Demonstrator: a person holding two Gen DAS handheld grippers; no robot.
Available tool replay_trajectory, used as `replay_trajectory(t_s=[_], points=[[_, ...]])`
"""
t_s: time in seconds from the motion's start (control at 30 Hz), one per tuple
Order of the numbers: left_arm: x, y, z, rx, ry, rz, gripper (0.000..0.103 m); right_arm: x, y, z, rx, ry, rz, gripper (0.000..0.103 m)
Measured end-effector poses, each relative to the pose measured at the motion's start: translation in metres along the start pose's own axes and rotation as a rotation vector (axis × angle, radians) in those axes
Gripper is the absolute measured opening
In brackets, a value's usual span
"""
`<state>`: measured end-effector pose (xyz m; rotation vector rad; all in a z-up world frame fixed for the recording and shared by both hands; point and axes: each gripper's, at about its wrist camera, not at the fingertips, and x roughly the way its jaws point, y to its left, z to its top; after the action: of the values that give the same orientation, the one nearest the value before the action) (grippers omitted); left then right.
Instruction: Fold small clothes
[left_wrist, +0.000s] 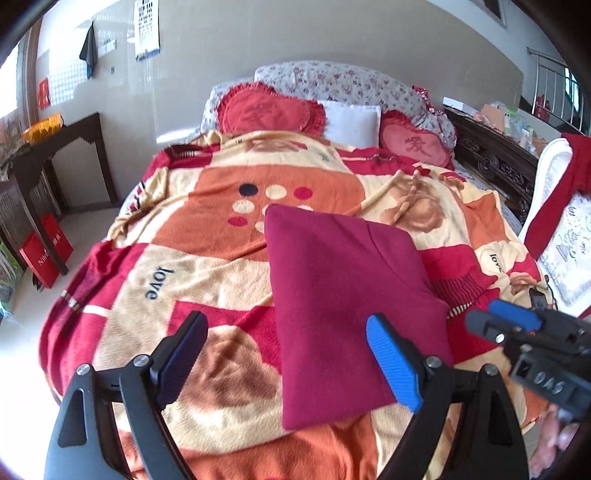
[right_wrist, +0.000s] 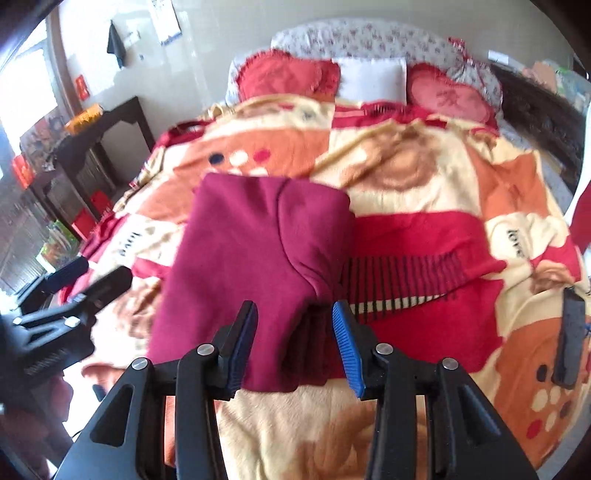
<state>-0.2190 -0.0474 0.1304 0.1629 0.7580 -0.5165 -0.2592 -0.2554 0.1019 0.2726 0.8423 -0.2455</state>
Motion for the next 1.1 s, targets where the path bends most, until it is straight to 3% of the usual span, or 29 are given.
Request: replay_trajectory(t_s=[0.1,0.33,0.67,1.1], points=[[-0.019,0.002,-0.003,-0.002,-0.038,0.005,0.091,-0.023,0.008,-0.001,0.005,-0.026,0.008,0.025],[-0.045,0.004,-0.003,0.004,-0.095,-0.002,0.091,-0.048,0.025,-0.006,0.0,-0.088,0.005,0.038],[-0.047,0.009,-0.006,-0.01,-0.092,0.007,0.091,-0.043,0.032,-0.009,-0.026,-0.108,-0.045,0.039],[-0.036,0.02,-0.001,-0.027,-0.074,0.022,0.091,-0.03,0.039,-0.005,-0.033,-0.085,-0.032,0.04]])
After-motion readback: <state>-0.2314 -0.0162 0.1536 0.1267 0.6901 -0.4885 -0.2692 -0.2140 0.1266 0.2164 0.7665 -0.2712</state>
